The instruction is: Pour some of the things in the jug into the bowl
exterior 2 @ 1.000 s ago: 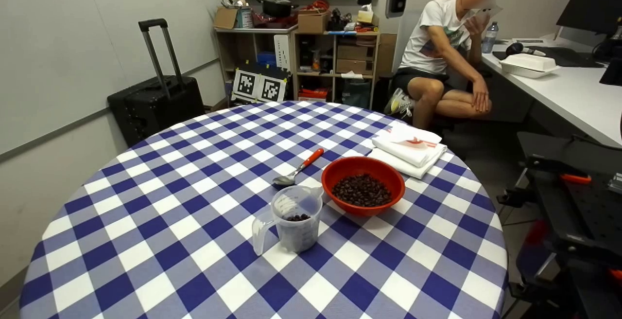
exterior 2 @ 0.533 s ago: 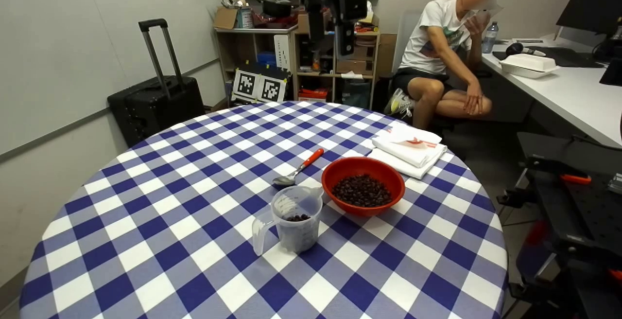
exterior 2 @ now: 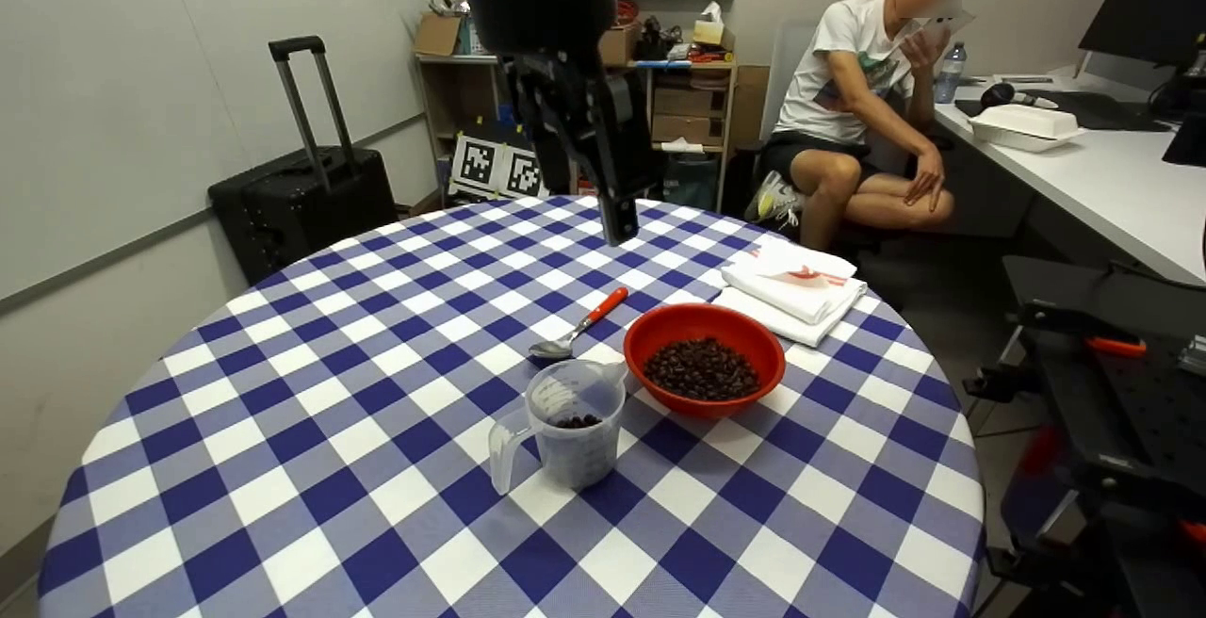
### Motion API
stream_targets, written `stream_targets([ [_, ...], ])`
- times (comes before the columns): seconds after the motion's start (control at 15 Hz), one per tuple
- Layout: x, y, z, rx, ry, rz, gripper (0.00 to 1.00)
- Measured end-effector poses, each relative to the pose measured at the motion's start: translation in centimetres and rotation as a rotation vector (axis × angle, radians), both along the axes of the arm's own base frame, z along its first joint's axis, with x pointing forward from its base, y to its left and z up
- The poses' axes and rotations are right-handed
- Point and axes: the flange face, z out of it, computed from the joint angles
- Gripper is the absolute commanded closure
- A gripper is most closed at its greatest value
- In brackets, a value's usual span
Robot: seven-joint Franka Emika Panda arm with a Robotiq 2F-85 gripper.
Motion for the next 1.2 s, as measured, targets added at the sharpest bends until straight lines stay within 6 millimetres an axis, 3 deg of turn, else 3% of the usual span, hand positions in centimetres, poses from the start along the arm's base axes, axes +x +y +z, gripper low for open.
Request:
stream_targets([
  [0.27,1.9,1.9,-2.7,-0.027,-0.006,0.039,0.00],
  [0.73,5.0,3.4,-7.8,-0.042,0.010,0.052,0.00],
  [1.2,5.8,5.8,-12.0,-0.039,0.041,0.075,0.00],
])
